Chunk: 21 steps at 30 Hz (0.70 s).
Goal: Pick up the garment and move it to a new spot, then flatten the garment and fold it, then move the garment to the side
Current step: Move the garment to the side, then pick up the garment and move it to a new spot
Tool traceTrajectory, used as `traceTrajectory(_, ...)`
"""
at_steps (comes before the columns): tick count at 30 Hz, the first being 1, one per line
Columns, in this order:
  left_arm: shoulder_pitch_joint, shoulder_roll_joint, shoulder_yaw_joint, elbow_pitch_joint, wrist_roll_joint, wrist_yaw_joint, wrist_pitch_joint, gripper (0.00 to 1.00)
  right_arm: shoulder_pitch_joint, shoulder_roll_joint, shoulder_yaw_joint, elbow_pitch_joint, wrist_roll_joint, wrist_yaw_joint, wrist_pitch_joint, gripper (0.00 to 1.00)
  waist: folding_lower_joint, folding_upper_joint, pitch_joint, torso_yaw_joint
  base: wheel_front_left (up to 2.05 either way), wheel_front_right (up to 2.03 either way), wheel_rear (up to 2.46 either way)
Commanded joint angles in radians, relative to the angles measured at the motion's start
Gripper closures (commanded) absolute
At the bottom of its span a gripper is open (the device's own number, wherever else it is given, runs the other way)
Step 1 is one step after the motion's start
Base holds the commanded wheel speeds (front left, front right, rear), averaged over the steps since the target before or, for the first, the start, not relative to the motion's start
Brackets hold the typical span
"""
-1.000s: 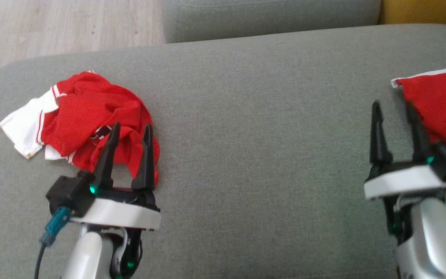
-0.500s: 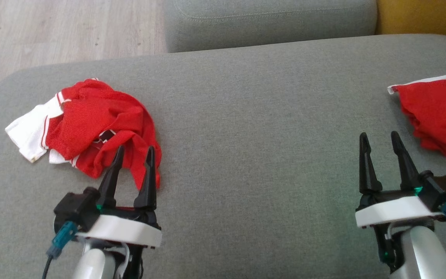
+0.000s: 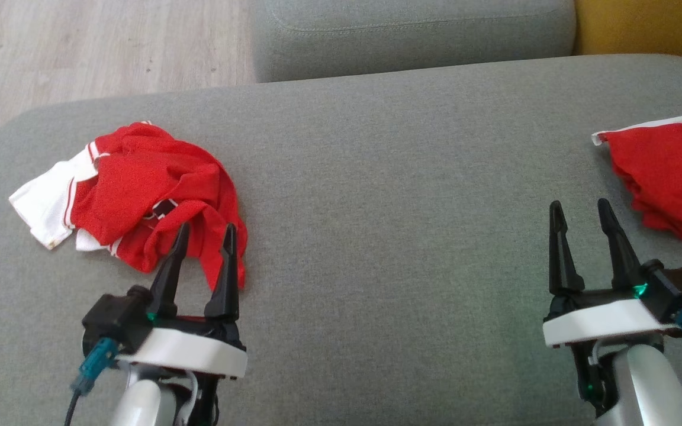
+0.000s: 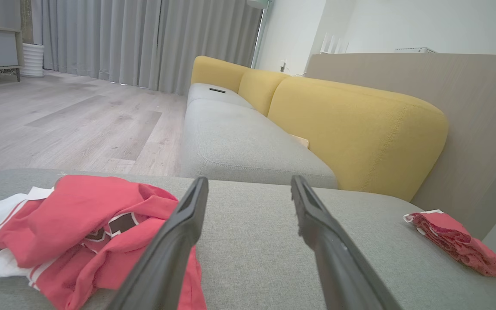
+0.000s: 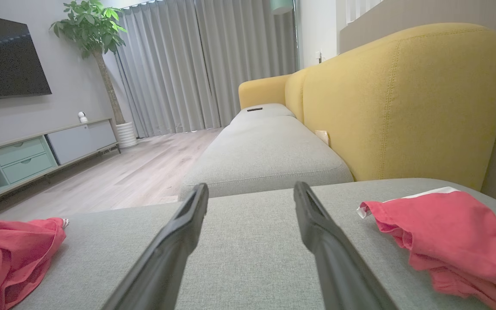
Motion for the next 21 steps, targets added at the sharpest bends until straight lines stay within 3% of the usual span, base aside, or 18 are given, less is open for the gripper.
traceTrajectory(1,-0.026,0.007,0.03,-0.033,0.003,-0.001,-0.005,0.0,-0.006,-0.001,0.026,-0.033,0.008,-0.001,-0.012,0.0,0.0001,-0.0001,0.0,0.001,0.0,0.0,0.0)
traceTrajectory(15,-0.032,0.007,0.027,-0.026,0.005,0.0,-0.005,0.0,-0.006,-0.001,0.043,-0.023,0.009,-0.001,-0.012,0.0,0.0001,-0.0001,0.001,0.014,0.0,0.0,0.0)
traceTrajectory(21,-0.044,0.007,0.048,-0.02,0.011,0.009,-0.005,0.0,-0.006,-0.001,0.095,-0.015,0.009,-0.001,-0.012,0.0,0.0001,-0.0001,0.002,0.1,0.0,0.0,0.0)
